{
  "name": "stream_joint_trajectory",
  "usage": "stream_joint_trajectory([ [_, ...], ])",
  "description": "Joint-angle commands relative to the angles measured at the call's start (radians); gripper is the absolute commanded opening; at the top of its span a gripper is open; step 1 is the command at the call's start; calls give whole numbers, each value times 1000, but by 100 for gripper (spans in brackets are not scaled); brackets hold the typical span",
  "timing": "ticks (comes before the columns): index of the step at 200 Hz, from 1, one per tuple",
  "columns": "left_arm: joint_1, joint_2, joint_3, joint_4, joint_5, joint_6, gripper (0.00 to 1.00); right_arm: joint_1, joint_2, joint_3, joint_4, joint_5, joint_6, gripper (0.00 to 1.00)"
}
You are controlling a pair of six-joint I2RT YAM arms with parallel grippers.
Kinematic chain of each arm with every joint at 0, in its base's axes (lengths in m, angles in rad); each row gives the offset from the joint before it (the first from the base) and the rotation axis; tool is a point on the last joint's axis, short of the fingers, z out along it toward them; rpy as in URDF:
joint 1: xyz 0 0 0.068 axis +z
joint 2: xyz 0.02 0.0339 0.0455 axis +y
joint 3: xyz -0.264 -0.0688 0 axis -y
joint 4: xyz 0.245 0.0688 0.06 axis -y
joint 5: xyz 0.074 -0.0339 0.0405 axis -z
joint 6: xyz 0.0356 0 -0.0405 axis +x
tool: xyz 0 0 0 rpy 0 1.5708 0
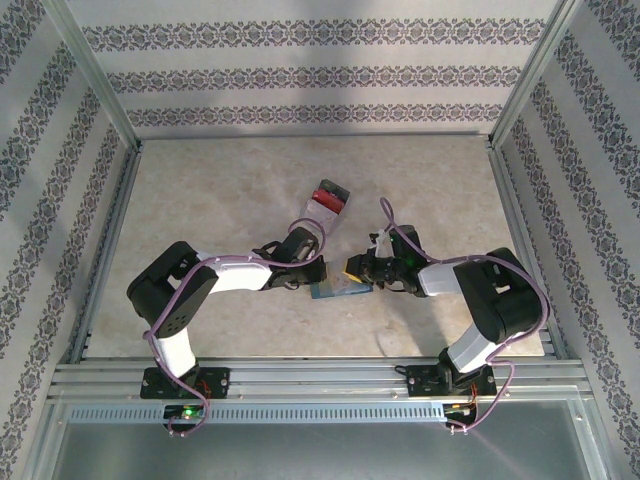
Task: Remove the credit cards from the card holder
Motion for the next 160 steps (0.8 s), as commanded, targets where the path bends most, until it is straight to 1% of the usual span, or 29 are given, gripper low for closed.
stream_joint_trajectory([
  [1,1,-8,-36,-44,-25,-14,9,-12,-26,-13,32,-28,-8,13],
  [27,6,-15,-44,-46,-29,-15,9,-16,-30,-16,20,-22,-16,12],
  [112,20,-46,-64,-68,-46,6,9,-21,-71,-11,-96,17,-81,10],
  [145,29,-68,-62,-85,-61,25,11,-22,-98,-2,-151,32,-103,10],
  [160,32,-81,-57,-97,-70,37,15,-22,-113,3,-178,39,-115,10],
])
